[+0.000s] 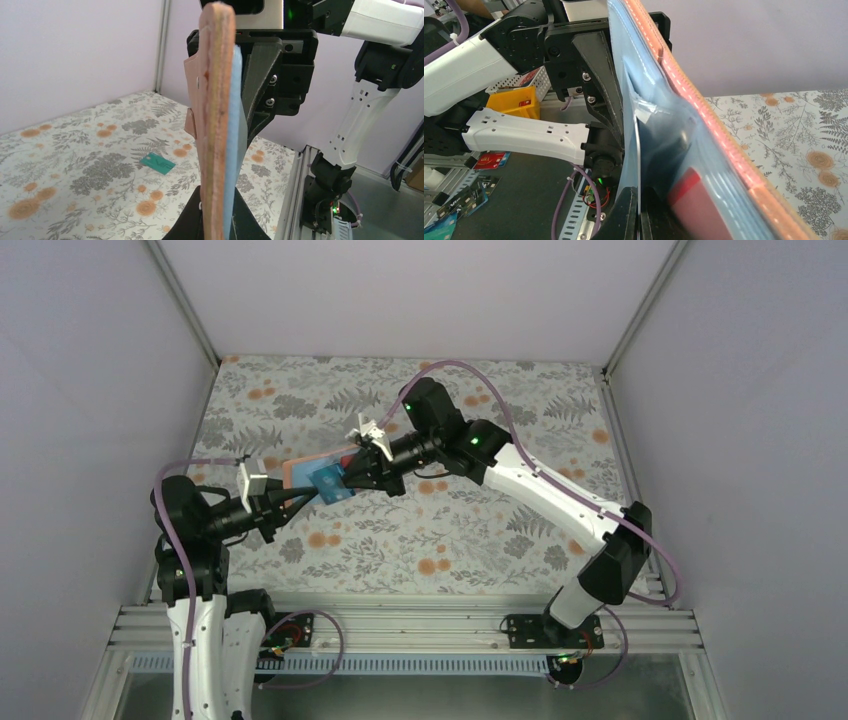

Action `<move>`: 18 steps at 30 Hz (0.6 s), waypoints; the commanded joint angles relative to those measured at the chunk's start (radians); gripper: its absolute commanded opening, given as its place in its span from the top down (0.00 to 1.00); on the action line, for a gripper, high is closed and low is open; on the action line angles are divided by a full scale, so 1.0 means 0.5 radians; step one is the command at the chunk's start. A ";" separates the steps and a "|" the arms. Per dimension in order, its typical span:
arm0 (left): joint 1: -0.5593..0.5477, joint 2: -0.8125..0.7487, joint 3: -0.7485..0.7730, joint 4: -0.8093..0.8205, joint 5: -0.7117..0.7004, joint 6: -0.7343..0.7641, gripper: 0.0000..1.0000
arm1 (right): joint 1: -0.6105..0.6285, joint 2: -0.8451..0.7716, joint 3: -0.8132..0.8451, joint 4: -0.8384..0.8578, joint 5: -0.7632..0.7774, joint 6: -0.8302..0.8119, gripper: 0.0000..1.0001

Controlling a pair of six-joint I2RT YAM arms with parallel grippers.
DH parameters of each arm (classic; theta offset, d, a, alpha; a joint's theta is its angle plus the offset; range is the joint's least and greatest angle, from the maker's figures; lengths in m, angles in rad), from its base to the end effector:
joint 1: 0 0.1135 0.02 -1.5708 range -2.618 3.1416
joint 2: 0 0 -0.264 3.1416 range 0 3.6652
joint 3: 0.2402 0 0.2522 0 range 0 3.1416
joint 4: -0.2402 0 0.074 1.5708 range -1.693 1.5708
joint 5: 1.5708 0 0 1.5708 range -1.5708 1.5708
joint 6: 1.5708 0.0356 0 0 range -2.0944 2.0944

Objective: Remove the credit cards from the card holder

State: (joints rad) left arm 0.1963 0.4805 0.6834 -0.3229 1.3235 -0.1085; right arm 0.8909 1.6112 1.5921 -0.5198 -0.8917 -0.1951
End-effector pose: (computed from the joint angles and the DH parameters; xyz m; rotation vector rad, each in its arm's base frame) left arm 0.1007 -0.0152 0.3338 0.7439 1.5320 -1.0360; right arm 0.2044 0.2969 0.3831 -1.5673 1.4988 1.3452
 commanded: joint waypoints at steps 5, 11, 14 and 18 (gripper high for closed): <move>0.009 -0.019 0.016 0.015 0.044 -0.006 0.98 | -0.032 -0.107 -0.027 0.018 0.137 -0.023 0.96; 0.008 -0.020 0.034 -0.006 0.036 0.003 0.98 | -0.157 -0.220 -0.169 0.140 0.133 0.048 0.96; 0.007 -0.018 0.032 0.000 0.046 -0.004 0.98 | -0.195 -0.252 -0.208 0.165 0.068 0.059 0.96; 0.009 -0.017 0.046 -0.020 0.059 0.017 0.98 | -0.271 -0.298 -0.264 0.188 -0.024 0.046 0.96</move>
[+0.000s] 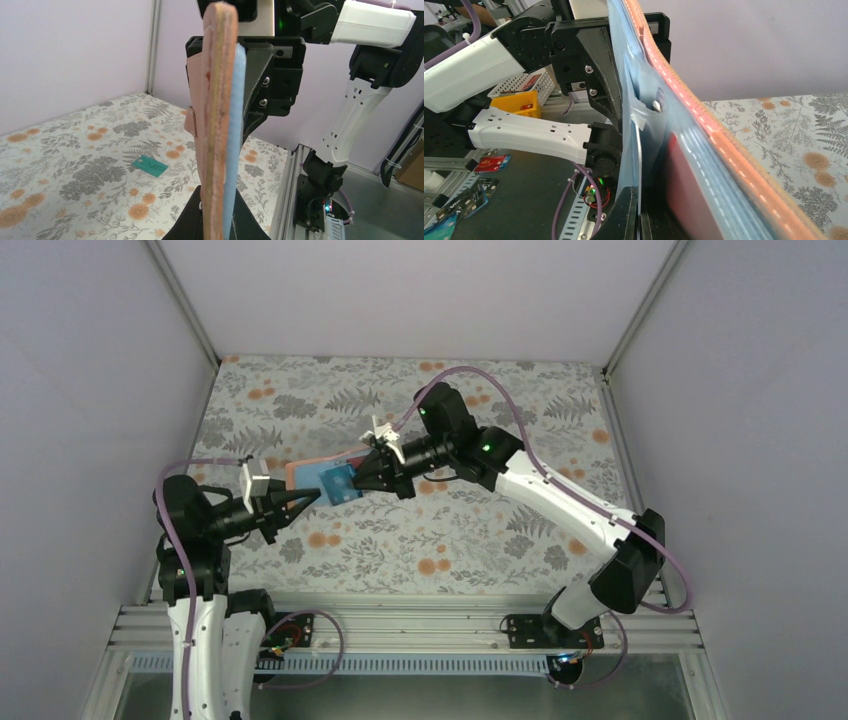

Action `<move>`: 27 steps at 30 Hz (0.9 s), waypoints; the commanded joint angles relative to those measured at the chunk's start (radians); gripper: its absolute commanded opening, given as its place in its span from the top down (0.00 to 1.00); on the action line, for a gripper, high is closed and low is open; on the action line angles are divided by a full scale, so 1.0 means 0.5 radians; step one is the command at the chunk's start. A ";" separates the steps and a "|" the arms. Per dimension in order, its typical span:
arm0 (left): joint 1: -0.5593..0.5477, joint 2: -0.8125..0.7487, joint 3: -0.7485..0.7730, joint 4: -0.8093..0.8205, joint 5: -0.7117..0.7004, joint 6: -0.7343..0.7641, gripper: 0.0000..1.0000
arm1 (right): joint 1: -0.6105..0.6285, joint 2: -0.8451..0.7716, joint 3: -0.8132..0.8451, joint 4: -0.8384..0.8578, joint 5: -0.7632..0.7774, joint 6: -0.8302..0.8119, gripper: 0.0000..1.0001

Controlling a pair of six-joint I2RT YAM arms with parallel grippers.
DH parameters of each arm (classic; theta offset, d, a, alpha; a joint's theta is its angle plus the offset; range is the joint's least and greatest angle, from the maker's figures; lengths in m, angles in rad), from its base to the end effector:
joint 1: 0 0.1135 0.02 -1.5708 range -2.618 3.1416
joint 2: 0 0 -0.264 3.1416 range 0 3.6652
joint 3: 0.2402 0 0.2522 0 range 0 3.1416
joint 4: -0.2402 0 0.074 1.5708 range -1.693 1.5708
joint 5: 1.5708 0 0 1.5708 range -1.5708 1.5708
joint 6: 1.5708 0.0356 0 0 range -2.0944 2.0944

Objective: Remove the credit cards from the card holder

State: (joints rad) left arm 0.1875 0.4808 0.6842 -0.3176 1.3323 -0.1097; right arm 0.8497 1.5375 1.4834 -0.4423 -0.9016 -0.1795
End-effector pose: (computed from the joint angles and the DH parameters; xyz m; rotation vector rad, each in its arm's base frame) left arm 0.1004 -0.0162 0.3344 0.7602 1.5236 -1.0467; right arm 0.2058 0.2765 0.3783 -1.5165 1.4868 1.3326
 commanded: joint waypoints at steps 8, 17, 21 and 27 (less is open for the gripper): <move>0.027 -0.027 0.087 -0.054 0.003 0.047 0.98 | -0.236 -0.158 0.010 0.006 -0.087 0.022 0.96; 0.024 -0.046 0.113 -0.030 -0.055 0.015 0.98 | -0.407 -0.226 -0.100 0.035 -0.165 0.084 0.96; 0.027 -0.059 0.103 -0.048 -0.342 -0.057 0.98 | -0.590 -0.270 -0.147 0.062 -0.056 0.218 0.96; 0.061 -0.145 -0.158 0.141 -0.664 -0.414 0.98 | -0.876 0.007 -0.021 -0.305 0.494 0.564 0.96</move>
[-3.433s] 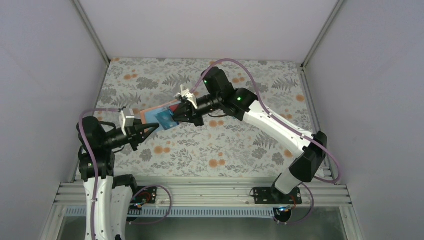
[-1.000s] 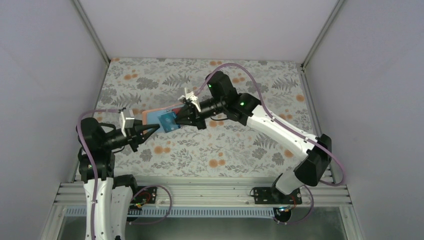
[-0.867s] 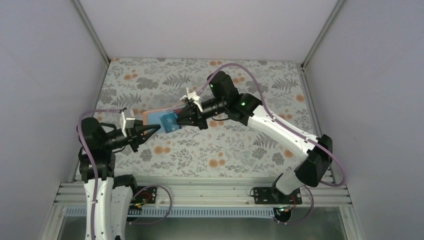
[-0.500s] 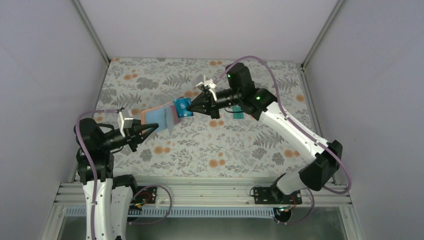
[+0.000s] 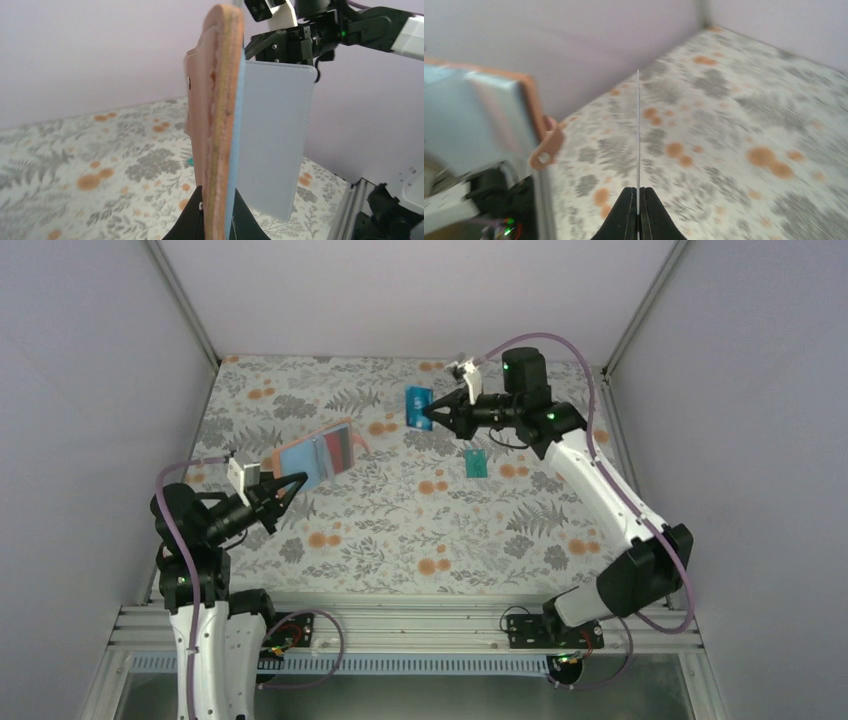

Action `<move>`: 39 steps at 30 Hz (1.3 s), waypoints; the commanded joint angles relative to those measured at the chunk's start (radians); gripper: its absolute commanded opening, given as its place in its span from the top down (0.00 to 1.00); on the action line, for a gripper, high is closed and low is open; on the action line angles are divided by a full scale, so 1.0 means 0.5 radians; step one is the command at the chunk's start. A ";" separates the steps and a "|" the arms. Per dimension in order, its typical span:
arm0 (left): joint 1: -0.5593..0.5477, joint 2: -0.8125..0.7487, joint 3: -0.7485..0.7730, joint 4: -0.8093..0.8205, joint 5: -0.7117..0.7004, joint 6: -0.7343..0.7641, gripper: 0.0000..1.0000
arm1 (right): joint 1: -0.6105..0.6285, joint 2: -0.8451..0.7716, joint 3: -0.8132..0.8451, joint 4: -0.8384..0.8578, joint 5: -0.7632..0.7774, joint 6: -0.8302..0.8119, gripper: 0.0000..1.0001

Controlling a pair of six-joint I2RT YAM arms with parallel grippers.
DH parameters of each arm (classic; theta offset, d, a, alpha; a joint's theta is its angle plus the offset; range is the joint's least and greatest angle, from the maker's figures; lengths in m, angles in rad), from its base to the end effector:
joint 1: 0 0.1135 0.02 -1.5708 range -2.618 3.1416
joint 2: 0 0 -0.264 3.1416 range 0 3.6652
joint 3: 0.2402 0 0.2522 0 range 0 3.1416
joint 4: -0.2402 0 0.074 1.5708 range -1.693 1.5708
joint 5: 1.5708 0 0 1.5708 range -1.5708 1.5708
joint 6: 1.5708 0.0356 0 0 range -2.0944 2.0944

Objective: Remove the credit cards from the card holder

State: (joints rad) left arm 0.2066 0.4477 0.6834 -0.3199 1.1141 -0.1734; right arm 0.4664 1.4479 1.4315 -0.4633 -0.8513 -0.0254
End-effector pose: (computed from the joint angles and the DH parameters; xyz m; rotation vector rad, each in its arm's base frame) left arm 0.1001 -0.0117 0.3358 0.5452 1.5919 -0.8871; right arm 0.2738 0.1678 0.3865 -1.0127 1.7918 1.1413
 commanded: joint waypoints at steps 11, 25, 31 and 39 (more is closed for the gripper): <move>0.024 -0.247 -0.342 0.180 -0.308 -0.367 0.97 | -0.200 0.886 0.075 -0.298 0.282 0.366 0.96; 0.032 -0.284 -0.359 0.178 -0.301 -0.322 0.98 | -0.312 1.461 0.088 -0.370 0.612 0.325 0.96; 0.031 -0.278 -0.352 0.176 -0.295 -0.321 0.97 | -0.336 1.558 0.204 -0.377 0.832 0.352 0.96; 0.033 -0.272 -0.342 0.164 -0.298 -0.310 0.98 | -0.337 1.589 0.259 -0.527 0.947 0.260 0.96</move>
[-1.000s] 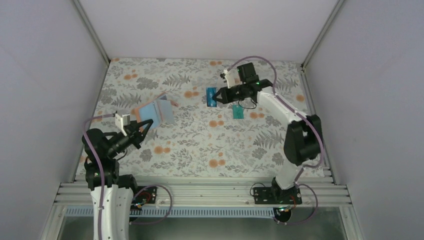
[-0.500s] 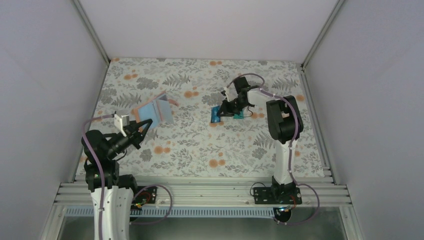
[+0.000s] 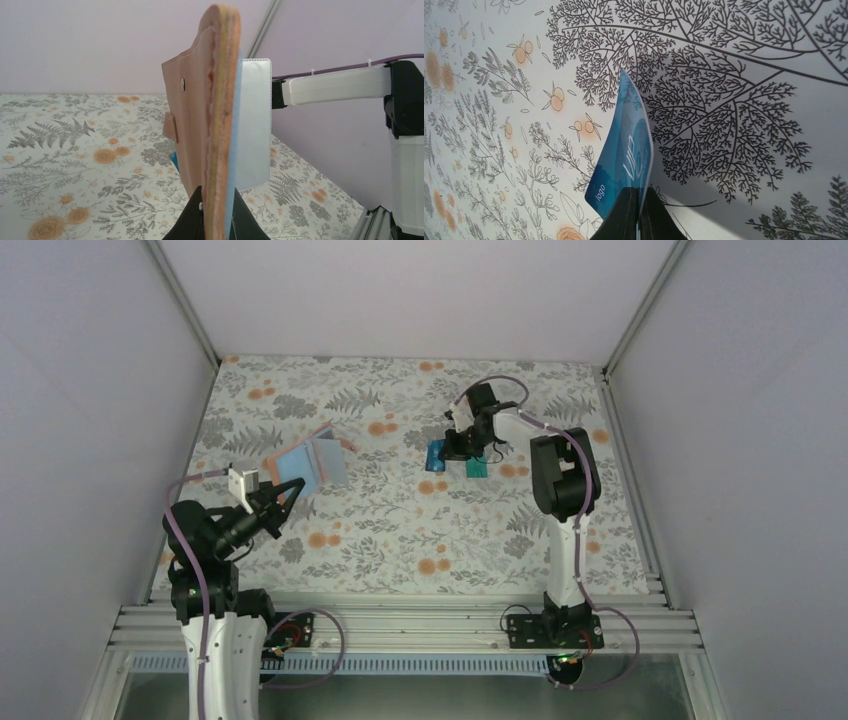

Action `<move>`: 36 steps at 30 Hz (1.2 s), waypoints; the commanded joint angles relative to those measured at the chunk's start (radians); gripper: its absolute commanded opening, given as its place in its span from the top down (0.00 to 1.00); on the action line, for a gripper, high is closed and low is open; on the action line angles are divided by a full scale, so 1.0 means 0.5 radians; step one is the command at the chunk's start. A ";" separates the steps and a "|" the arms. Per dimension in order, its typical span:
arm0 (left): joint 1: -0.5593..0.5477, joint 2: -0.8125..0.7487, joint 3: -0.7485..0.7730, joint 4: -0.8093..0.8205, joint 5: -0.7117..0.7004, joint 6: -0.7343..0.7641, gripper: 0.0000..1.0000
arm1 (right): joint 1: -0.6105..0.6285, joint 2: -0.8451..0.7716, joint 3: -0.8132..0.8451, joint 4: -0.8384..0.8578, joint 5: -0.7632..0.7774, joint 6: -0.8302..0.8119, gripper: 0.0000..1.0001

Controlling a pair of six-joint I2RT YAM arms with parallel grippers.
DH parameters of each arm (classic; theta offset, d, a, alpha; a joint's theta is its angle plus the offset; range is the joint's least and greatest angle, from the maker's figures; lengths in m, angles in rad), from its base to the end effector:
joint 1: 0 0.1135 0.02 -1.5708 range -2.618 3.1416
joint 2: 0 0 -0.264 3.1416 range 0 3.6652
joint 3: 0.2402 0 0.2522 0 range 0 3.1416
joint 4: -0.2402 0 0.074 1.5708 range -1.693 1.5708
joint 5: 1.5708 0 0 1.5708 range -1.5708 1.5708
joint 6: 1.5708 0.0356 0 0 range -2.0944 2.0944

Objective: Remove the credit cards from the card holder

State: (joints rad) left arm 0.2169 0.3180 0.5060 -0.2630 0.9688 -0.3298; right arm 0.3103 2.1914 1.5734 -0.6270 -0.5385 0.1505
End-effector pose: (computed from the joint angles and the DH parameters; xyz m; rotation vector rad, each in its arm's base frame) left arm 0.0967 -0.0087 0.2937 0.3032 1.6589 -0.8755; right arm 0.4147 0.1522 0.1362 -0.3531 2.8054 0.8649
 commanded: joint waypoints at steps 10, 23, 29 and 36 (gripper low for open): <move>0.013 0.006 0.013 0.063 -0.005 -0.009 0.98 | -0.026 0.020 -0.145 -0.352 0.415 -0.230 0.96; 0.017 0.009 0.006 0.087 -0.005 -0.021 0.98 | -0.026 0.012 -0.113 -0.371 0.466 -0.234 0.83; 0.020 0.003 0.026 0.069 -0.003 -0.014 0.98 | -0.026 -0.036 -0.130 -0.267 0.503 -0.123 0.66; 0.022 0.003 0.005 0.090 0.024 -0.023 0.98 | 0.003 -0.282 -0.133 -0.249 0.613 -0.065 0.60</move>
State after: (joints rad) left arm 0.2226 0.3256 0.5060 -0.2626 0.9691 -0.3302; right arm 0.3065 2.1231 1.5303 -0.7212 -0.3481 0.0956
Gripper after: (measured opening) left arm 0.059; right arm 0.393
